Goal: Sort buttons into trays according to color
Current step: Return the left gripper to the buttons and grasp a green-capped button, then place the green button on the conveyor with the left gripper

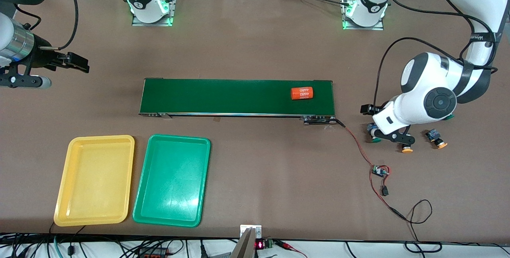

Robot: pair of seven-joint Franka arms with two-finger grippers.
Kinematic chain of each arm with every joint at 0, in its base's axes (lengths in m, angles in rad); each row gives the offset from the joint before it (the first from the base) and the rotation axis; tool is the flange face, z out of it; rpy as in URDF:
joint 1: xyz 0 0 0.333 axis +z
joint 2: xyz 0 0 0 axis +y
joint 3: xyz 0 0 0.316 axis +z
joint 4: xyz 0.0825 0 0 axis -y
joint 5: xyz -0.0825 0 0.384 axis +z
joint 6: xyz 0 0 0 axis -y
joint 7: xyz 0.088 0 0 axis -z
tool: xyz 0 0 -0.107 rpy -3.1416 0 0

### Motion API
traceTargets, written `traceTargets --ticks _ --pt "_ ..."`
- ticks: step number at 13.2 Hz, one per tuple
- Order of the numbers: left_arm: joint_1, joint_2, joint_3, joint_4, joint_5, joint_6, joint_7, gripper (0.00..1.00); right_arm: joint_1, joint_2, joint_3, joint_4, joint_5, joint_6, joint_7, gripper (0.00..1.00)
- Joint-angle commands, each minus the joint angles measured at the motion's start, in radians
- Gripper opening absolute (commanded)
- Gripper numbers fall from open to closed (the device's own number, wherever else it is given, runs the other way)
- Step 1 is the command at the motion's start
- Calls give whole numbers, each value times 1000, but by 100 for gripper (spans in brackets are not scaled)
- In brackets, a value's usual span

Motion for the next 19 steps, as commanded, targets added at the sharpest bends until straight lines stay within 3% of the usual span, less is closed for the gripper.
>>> traceTargets --ticks 1,3,5,8,11,14,15,19 --pt "24 75 6 18 12 9 -93 100 -3 -8 3 -4 5 5 13 100" --pt "42 117 20 17 54 89 -89 100 -3 -8 3 -4 5 5 13 100" --pt "44 157 34 17 198 136 -87 100 -3 -8 3 -4 5 7 13 100" --pt "60 214 34 4 205 200 -87 98 -3 -8 3 -4 5 5 13 100" --pt "68 258 32 3 199 242 -95 68 -3 -8 3 -4 5 5 13 100" --pt "84 271 25 3 197 283 -104 24 -3 -8 3 -4 5 5 13 100" --pt "85 261 19 4 197 276 -101 19 -3 -8 3 -4 5 5 13 100" --pt "85 176 -84 4 197 127 -173 19 -3 -8 3 -4 5 5 13 100"
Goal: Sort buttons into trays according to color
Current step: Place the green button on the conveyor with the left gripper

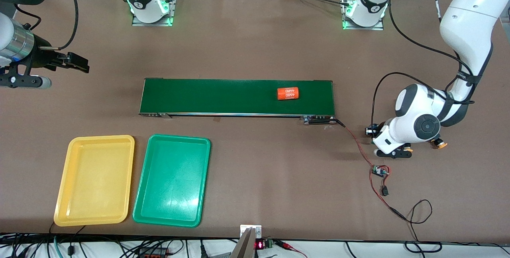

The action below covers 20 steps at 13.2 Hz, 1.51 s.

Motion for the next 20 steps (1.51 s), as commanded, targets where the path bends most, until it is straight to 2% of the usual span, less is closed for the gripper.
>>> traceTargets --ticks 1,3,5,6,11,15,16,17,20 --pt "9 -71 -131 -13 20 -146 -136 19 -3 -8 3 -4 5 6 13 100" --pt "8 -73 -271 -13 20 -210 -311 19 -3 -8 3 -4 5 5 13 100" --pt "-9 -61 -351 -16 20 -208 -368 20 -3 -8 3 -4 5 6 13 100" --pt "-32 -33 -369 -16 20 -201 -390 20 -3 -8 3 -4 5 5 13 100" --pt "-138 10 -366 -28 20 -153 -517 24 -5 -8 3 -4 5 5 13 100" --pt "-127 15 -363 -34 20 -155 -536 27 -3 -8 3 -4 5 5 13 100" --pt "-127 18 -362 -34 20 -155 -537 47 -5 -8 3 -4 5 5 13 100" --pt "-127 18 -362 -34 20 -156 -537 99 -3 -8 3 -4 5 5 13 100" --pt "-124 9 -365 -31 20 -165 -554 100 -3 -8 3 -4 5 5 13 100"
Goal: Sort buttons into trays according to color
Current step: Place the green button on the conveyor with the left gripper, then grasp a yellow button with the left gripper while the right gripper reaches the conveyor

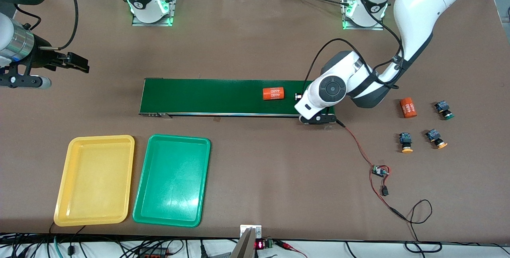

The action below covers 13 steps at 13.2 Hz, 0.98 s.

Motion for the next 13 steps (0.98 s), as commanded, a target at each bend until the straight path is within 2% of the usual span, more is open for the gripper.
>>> traceTargets --ticks 1,4,7,8,10,11,13 --pt "12 -11 -12 4 20 -5 -24 100 -3 -8 3 -4 5 4 12 100" --pt "48 -68 -17 49 22 -14 -16 100 -3 -7 3 -5 7 4 14 100" --pt "110 -68 -5 164 38 -126 -1 100 -3 -8 3 -10 15 8 14 100" --pt "129 -65 20 188 42 -139 10 100 -3 -13 3 -22 16 14 14 100" --pt "201 -65 46 188 42 -140 123 100 -3 -32 4 -54 19 32 16 100" --pt "258 -59 58 175 42 -139 222 100 -3 -52 3 -93 21 64 16 100" --pt "343 -23 77 170 77 -119 285 100 -3 -115 1 -192 60 136 14 100"
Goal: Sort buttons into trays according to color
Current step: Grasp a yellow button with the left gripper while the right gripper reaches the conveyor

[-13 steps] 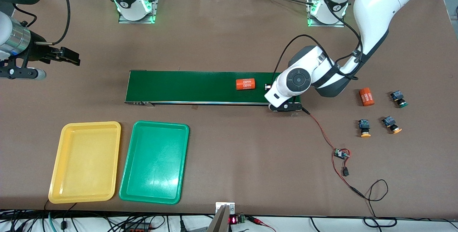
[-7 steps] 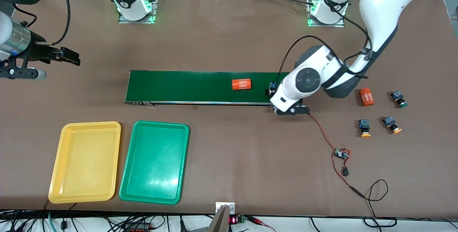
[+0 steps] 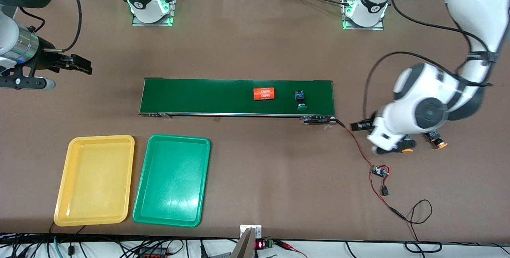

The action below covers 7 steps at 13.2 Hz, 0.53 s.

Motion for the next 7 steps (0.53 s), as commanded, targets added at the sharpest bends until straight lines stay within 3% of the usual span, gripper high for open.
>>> traceTargets --ticks 1,3,7 --pt "77 42 24 -5 121 32 81 100 1 -114 3 -164 41 103 13 100" --pt "80 69 56 -4 234 85 139 100 10 -125 10 -211 41 152 16 100" --pt "163 144 88 -60 239 239 274 100 133 -85 12 -214 42 233 175 100"
